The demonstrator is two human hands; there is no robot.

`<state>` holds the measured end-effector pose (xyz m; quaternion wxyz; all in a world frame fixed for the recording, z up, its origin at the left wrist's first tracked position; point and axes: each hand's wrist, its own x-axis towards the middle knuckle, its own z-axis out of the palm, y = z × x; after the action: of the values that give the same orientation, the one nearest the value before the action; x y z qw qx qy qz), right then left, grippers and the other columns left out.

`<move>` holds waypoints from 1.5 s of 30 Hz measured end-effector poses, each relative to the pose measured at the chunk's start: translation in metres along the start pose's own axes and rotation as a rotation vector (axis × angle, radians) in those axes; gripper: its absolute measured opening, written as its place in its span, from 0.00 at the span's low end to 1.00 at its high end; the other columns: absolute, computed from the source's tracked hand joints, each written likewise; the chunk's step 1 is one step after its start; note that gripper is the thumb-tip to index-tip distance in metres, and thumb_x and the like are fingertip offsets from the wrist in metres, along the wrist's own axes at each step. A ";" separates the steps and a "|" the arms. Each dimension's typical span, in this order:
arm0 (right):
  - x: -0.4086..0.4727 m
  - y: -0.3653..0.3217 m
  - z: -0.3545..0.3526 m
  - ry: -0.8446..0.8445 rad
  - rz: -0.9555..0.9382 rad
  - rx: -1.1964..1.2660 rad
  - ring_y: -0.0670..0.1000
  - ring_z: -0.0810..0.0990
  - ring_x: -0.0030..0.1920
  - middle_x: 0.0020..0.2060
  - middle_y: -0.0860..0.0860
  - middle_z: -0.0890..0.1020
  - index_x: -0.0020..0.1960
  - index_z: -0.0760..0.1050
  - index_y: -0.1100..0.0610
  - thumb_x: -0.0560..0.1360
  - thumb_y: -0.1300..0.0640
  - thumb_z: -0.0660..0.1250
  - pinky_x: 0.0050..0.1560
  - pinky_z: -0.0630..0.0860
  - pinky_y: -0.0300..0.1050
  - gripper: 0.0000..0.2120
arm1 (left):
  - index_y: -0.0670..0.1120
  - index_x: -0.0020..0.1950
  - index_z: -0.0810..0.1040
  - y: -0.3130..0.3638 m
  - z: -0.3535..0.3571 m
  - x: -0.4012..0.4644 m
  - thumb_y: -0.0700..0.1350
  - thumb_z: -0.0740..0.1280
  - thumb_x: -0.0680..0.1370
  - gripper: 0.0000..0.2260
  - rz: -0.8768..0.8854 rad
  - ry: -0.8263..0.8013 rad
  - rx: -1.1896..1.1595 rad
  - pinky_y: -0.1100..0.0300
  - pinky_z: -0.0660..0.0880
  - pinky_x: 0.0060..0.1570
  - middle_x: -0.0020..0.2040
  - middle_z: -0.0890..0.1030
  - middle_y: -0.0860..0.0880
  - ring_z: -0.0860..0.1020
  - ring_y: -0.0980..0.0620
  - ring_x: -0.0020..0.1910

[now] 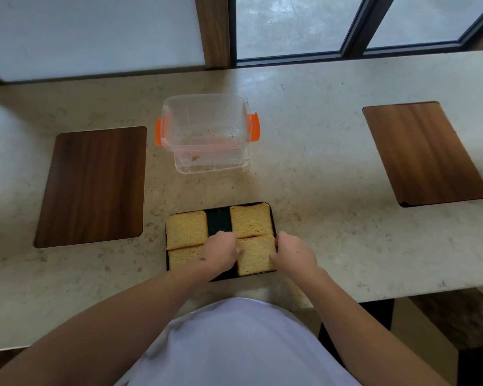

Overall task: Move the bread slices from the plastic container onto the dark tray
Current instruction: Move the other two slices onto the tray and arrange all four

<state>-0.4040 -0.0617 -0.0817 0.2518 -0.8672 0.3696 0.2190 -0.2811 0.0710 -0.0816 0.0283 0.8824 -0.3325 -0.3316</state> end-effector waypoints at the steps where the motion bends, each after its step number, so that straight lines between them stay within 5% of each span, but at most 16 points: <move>1: 0.000 0.000 -0.001 0.017 -0.012 -0.006 0.55 0.77 0.43 0.46 0.52 0.78 0.52 0.71 0.56 0.75 0.59 0.62 0.35 0.69 0.46 0.06 | 0.42 0.43 0.77 0.000 -0.002 0.001 0.51 0.67 0.79 0.13 -0.003 0.004 -0.001 0.54 0.76 0.34 0.39 0.81 0.45 0.80 0.48 0.36; 5: 0.004 0.000 -0.003 0.153 -0.146 0.003 0.54 0.77 0.45 0.51 0.52 0.77 0.59 0.72 0.55 0.77 0.57 0.63 0.39 0.71 0.47 0.11 | 0.44 0.46 0.74 0.001 -0.002 -0.003 0.48 0.69 0.77 0.08 0.006 0.153 -0.072 0.52 0.79 0.36 0.40 0.81 0.46 0.79 0.48 0.36; 9: 0.012 -0.003 -0.004 0.106 -0.241 -0.042 0.56 0.79 0.46 0.54 0.53 0.75 0.62 0.74 0.53 0.78 0.57 0.64 0.43 0.78 0.51 0.12 | 0.46 0.55 0.76 0.001 0.007 -0.011 0.45 0.69 0.78 0.08 0.110 0.287 -0.113 0.52 0.80 0.40 0.45 0.82 0.48 0.80 0.49 0.41; 12: 0.017 -0.001 -0.005 0.089 -0.257 -0.070 0.57 0.79 0.46 0.53 0.54 0.75 0.60 0.75 0.53 0.79 0.57 0.64 0.42 0.77 0.50 0.11 | 0.48 0.52 0.77 -0.001 0.011 -0.015 0.47 0.66 0.79 0.05 0.159 0.315 -0.099 0.55 0.77 0.38 0.44 0.77 0.50 0.77 0.51 0.39; 26: 0.029 -0.003 -0.004 0.047 -0.230 -0.159 0.58 0.80 0.48 0.46 0.54 0.79 0.50 0.80 0.55 0.76 0.62 0.61 0.45 0.78 0.52 0.10 | 0.44 0.48 0.80 0.000 0.008 -0.007 0.40 0.62 0.80 0.07 0.211 0.285 -0.070 0.51 0.77 0.43 0.44 0.79 0.46 0.77 0.48 0.42; 29: 0.036 -0.001 -0.008 0.047 -0.199 -0.096 0.57 0.79 0.46 0.46 0.53 0.79 0.47 0.77 0.54 0.74 0.59 0.67 0.45 0.78 0.52 0.02 | 0.44 0.47 0.80 0.000 0.006 -0.005 0.40 0.63 0.79 0.07 0.207 0.281 -0.084 0.52 0.77 0.42 0.44 0.79 0.47 0.77 0.48 0.42; 36: 0.052 0.004 -0.024 -0.057 -0.029 0.084 0.48 0.76 0.40 0.41 0.48 0.78 0.42 0.72 0.51 0.65 0.47 0.80 0.34 0.70 0.44 0.19 | 0.46 0.49 0.82 -0.002 0.002 -0.002 0.42 0.65 0.79 0.06 0.183 0.225 -0.175 0.57 0.76 0.43 0.45 0.79 0.49 0.78 0.50 0.45; 41: 0.040 -0.024 -0.010 0.075 -0.107 0.300 0.42 0.76 0.40 0.41 0.45 0.78 0.47 0.75 0.50 0.76 0.47 0.72 0.34 0.70 0.36 0.09 | 0.51 0.52 0.80 -0.038 -0.018 -0.016 0.43 0.65 0.80 0.05 0.017 0.329 -0.564 0.69 0.72 0.39 0.44 0.79 0.57 0.78 0.61 0.43; 45: 0.027 -0.066 0.012 -0.080 -0.144 0.435 0.45 0.79 0.48 0.48 0.44 0.80 0.59 0.78 0.51 0.78 0.48 0.68 0.39 0.72 0.37 0.12 | 0.53 0.51 0.79 -0.093 -0.024 -0.032 0.41 0.64 0.80 0.07 -0.330 0.352 -0.854 0.65 0.73 0.38 0.46 0.80 0.54 0.79 0.58 0.43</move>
<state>-0.3397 -0.0290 -0.0881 0.4621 -0.8074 0.3350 0.1497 -0.2320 0.1589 -0.0699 0.3905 0.8755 -0.0129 -0.2842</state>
